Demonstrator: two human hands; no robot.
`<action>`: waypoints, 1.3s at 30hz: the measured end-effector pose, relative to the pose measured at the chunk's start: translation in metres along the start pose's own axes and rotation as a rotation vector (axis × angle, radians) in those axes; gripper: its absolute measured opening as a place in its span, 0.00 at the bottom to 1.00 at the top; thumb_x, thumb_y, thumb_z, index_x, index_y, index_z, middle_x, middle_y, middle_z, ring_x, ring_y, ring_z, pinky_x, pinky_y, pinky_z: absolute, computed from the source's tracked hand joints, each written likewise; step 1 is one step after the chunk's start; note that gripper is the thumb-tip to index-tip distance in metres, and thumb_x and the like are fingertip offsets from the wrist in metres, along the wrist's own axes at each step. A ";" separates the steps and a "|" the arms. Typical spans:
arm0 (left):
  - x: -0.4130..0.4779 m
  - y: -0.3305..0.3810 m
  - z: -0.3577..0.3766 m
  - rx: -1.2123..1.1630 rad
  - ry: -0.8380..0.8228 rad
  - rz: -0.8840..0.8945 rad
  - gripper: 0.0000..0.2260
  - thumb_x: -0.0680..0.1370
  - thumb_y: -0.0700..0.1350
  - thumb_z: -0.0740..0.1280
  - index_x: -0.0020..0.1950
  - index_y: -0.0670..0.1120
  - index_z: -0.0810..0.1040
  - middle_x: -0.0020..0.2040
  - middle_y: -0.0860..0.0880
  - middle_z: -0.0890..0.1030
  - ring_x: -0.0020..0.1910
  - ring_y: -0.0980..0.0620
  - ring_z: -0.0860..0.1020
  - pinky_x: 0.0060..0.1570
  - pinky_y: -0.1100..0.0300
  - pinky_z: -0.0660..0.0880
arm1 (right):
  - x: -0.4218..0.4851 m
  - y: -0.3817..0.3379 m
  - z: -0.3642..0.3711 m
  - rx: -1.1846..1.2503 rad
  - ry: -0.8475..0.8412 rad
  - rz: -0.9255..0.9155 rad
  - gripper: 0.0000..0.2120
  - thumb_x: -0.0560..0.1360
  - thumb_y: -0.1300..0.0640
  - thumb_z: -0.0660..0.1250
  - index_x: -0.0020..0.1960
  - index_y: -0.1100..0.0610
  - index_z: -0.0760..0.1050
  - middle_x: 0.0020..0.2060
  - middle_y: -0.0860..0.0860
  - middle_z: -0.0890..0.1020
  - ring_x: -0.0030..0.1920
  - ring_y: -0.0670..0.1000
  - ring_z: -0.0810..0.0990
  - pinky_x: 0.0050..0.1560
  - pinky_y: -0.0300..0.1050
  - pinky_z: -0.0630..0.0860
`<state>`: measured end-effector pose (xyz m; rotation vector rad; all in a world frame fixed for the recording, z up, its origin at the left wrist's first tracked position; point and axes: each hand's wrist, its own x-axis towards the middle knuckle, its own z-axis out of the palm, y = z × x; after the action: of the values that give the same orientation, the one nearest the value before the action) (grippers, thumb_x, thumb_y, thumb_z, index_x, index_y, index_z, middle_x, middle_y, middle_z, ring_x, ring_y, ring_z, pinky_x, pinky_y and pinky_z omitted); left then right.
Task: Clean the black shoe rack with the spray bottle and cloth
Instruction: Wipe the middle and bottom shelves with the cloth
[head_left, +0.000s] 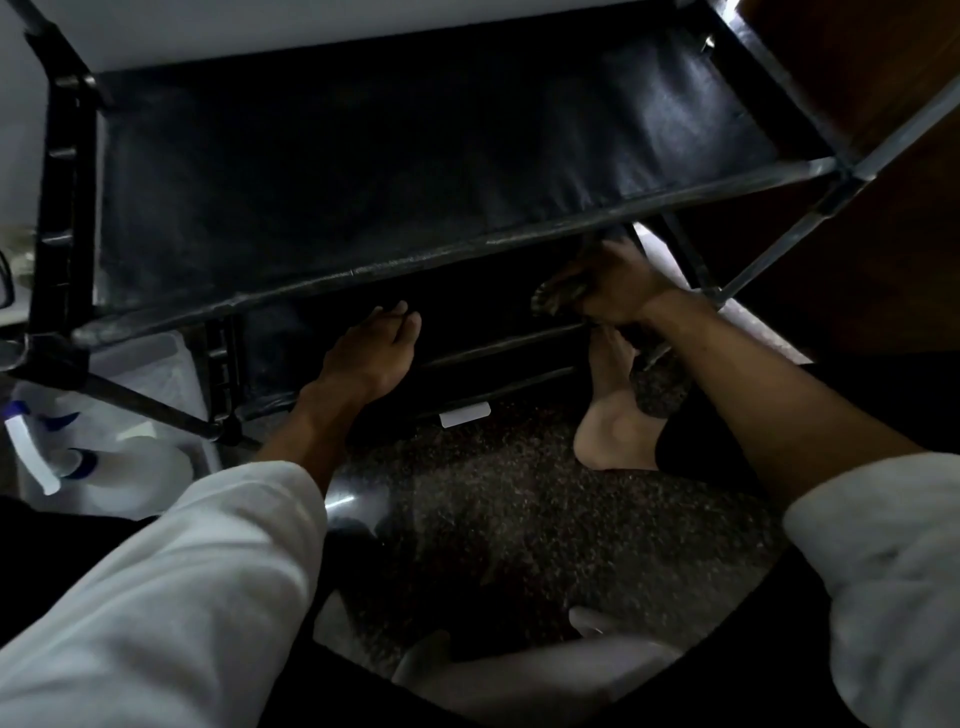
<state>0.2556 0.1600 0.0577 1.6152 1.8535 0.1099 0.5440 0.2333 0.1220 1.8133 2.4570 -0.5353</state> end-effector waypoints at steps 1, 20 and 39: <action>0.000 0.000 0.001 0.002 0.006 -0.005 0.25 0.84 0.59 0.45 0.79 0.54 0.60 0.80 0.59 0.55 0.79 0.55 0.52 0.76 0.52 0.48 | -0.002 0.008 -0.002 0.000 0.030 0.030 0.15 0.74 0.58 0.69 0.60 0.54 0.82 0.59 0.60 0.80 0.62 0.62 0.75 0.64 0.54 0.70; 0.001 -0.003 -0.001 -0.011 0.002 -0.022 0.25 0.83 0.60 0.44 0.78 0.56 0.60 0.79 0.59 0.56 0.79 0.56 0.51 0.76 0.52 0.49 | 0.021 -0.060 0.024 0.126 -0.003 -0.072 0.14 0.74 0.54 0.69 0.58 0.45 0.83 0.60 0.52 0.83 0.61 0.57 0.80 0.62 0.46 0.76; -0.008 0.008 -0.004 0.014 0.055 -0.068 0.24 0.83 0.60 0.45 0.77 0.56 0.64 0.79 0.51 0.61 0.78 0.50 0.57 0.74 0.50 0.55 | 0.013 -0.016 0.019 0.054 0.283 0.175 0.13 0.79 0.53 0.64 0.57 0.59 0.82 0.54 0.62 0.83 0.56 0.64 0.80 0.53 0.52 0.74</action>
<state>0.2599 0.1562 0.0681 1.5711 1.9528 0.1123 0.5219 0.2357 0.1050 2.2394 2.4323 -0.3577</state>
